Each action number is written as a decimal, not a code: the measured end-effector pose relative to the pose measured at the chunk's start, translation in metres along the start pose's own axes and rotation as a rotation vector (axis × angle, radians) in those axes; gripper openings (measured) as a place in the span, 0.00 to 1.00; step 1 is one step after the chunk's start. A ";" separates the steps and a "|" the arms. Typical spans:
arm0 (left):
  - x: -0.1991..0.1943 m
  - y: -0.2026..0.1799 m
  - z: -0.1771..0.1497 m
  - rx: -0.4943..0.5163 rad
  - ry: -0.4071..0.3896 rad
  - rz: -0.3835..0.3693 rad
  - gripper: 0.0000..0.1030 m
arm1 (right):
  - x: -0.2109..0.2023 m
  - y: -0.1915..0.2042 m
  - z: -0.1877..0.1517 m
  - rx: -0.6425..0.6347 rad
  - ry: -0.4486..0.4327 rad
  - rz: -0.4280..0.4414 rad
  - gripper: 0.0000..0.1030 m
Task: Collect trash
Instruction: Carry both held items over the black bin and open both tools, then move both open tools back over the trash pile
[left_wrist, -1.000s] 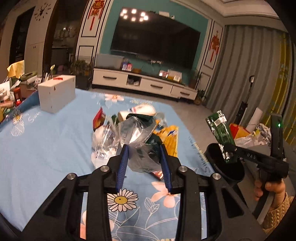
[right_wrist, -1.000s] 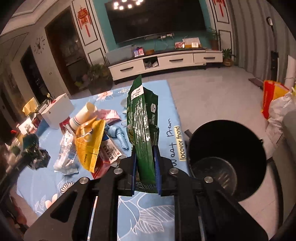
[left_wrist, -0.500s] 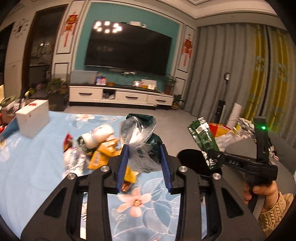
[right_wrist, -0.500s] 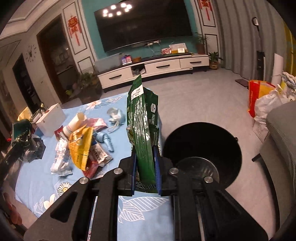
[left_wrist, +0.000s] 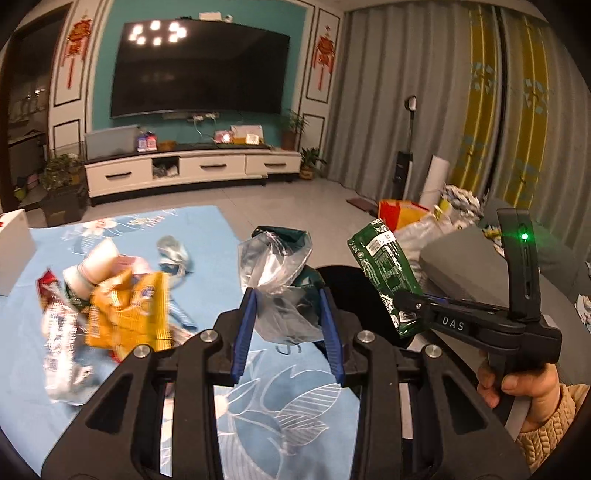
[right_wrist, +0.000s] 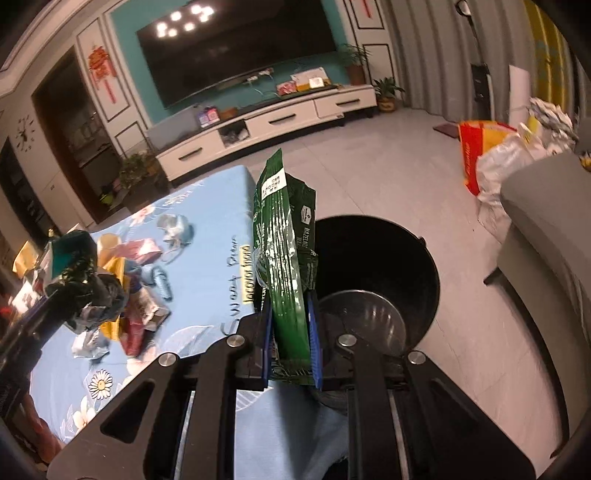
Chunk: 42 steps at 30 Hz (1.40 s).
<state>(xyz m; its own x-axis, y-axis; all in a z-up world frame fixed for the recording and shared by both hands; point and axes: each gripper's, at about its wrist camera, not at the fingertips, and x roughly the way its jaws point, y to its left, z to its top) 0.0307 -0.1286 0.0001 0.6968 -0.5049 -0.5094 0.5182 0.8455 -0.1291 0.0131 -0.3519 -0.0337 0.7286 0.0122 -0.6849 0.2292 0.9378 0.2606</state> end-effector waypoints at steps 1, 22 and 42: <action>0.007 -0.002 0.001 0.003 0.011 -0.008 0.34 | 0.002 -0.003 0.000 0.006 0.002 -0.004 0.17; 0.139 -0.033 0.006 -0.022 0.200 -0.179 0.40 | 0.060 -0.069 0.000 0.154 0.082 -0.076 0.25; 0.056 0.020 -0.032 -0.007 0.236 0.038 0.93 | 0.025 -0.037 -0.011 0.128 0.075 -0.027 0.56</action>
<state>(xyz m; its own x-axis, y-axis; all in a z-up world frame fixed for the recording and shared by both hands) 0.0644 -0.1342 -0.0585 0.5799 -0.4189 -0.6987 0.4901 0.8645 -0.1116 0.0156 -0.3825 -0.0679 0.6722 0.0182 -0.7401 0.3317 0.8864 0.3230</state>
